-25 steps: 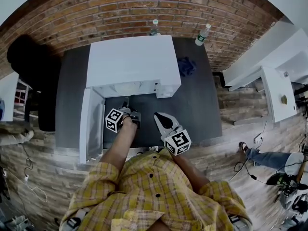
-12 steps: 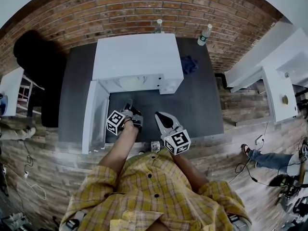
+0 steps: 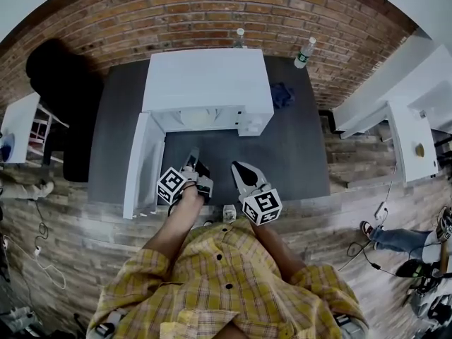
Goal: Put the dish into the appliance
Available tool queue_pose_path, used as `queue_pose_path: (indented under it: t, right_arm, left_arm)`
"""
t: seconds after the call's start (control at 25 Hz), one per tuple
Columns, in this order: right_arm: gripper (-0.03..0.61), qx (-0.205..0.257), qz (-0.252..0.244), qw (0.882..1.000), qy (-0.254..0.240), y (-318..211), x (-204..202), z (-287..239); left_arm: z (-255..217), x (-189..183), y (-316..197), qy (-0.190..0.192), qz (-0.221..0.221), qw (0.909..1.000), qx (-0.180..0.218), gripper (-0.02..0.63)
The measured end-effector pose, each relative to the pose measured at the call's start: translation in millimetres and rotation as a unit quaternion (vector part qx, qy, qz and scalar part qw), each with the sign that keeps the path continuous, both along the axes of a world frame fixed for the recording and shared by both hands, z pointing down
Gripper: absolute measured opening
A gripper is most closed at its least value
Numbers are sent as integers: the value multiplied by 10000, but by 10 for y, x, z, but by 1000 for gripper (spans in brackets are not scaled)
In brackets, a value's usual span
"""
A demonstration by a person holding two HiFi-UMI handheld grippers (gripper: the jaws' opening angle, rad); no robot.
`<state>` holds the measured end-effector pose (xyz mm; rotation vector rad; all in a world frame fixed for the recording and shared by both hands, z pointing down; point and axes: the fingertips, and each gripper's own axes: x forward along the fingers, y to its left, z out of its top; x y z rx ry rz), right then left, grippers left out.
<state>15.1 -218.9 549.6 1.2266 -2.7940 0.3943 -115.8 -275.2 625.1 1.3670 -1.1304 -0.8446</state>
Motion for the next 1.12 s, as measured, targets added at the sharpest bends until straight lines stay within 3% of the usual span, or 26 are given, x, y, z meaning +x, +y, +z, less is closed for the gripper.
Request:
queue_pose_path:
  t: [0.28, 0.48, 0.64, 0.8, 1.0, 1.12]
  right_arm:
    - [5, 69, -36, 10000, -9, -19, -67, -60]
    - [5, 46, -13, 10000, -12, -26, -73, -52]
    - [5, 32, 4, 10000, -29, -29, -83, -52]
    - [5, 23, -4, 10000, -64, -25, -100, -63]
    - [5, 19, 13, 10000, -59, -37, -106, -62]
    - [5, 43, 17, 10000, -34, -30, -112, -68]
  left_arm:
    - [-182, 72, 154, -930, 516, 9938, 327, -2]
    - [-371, 157, 254, -1840, 923, 9758, 741, -3]
    - [-536, 248, 338, -2623, 1203, 9505, 1154, -3]
    - [-643, 337, 438, -3417, 1432, 9173, 1459, -3]
    - [-739, 449, 521, -4185, 1618, 8762, 1762, -3]
    - [-789, 461, 554, -4492, 1614, 8590, 1851, -3]
